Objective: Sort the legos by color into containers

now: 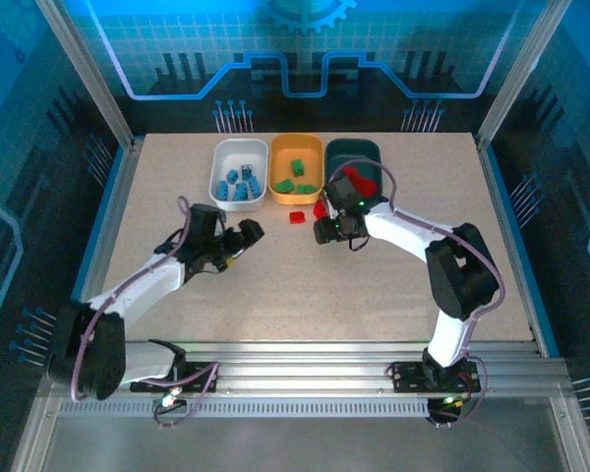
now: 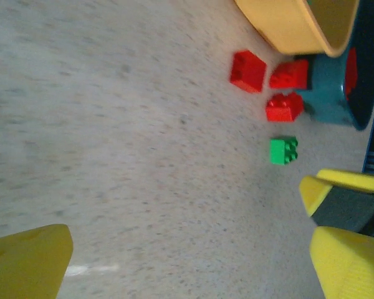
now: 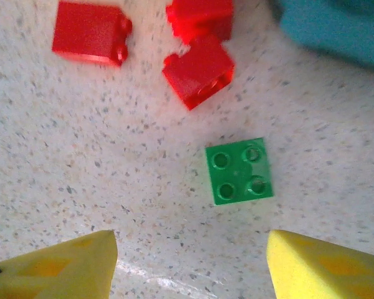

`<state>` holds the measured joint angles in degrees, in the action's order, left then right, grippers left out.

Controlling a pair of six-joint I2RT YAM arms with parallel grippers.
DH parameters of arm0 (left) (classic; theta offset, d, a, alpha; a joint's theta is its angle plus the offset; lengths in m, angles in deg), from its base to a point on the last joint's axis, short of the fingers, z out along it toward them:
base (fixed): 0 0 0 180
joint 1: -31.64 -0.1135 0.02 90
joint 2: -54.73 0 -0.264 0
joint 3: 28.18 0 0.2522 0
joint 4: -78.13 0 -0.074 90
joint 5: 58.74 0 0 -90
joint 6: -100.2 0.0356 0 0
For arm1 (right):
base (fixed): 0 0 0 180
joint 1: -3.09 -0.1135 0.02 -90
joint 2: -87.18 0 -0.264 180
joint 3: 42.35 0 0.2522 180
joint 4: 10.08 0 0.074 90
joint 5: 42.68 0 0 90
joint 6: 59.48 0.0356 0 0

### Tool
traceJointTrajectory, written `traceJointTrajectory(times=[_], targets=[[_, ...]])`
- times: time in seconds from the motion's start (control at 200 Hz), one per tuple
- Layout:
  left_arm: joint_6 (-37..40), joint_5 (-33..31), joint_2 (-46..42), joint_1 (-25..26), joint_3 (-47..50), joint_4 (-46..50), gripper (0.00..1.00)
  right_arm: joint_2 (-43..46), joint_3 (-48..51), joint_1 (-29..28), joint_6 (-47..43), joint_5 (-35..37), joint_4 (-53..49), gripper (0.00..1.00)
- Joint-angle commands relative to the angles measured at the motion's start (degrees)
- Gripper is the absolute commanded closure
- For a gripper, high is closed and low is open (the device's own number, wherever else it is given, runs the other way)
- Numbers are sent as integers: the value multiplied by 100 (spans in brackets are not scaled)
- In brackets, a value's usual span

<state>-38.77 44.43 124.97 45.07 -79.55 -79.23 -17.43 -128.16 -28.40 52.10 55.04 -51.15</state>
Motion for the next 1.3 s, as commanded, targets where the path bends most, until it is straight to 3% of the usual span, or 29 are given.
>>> traceJointTrajectory(times=[0.0, 0.14, 0.305, 0.59, 0.78, 0.88, 1.101, 1.296], targets=[[185, -53, -694, -396, 427, 377, 1, -392, -86, 64, -62, 265, 103, 34], [194, -50, -1287, -575, 789, 552, 1, -843, -304, 100, -198, 461, -10, 36], [195, -63, -1380, -609, 989, 448, 1, -1038, -389, 156, -315, 605, -10, 48], [220, 203, -913, -623, 878, 42, 1, -1289, -887, 237, -580, 782, -345, 41], [264, 248, -802, -631, 893, -127, 1, -1360, -982, 243, -573, 683, -468, 65], [281, 282, -728, -631, 879, -216, 1, -1036, -789, 188, -499, 741, -490, 72], [327, 334, -513, -631, 680, -114, 1, 73, -784, 20, -413, 778, -669, 73], [69, 469, -162, -981, 757, 63, 1, -621, -2093, 11, -353, 384, -671, 73]])
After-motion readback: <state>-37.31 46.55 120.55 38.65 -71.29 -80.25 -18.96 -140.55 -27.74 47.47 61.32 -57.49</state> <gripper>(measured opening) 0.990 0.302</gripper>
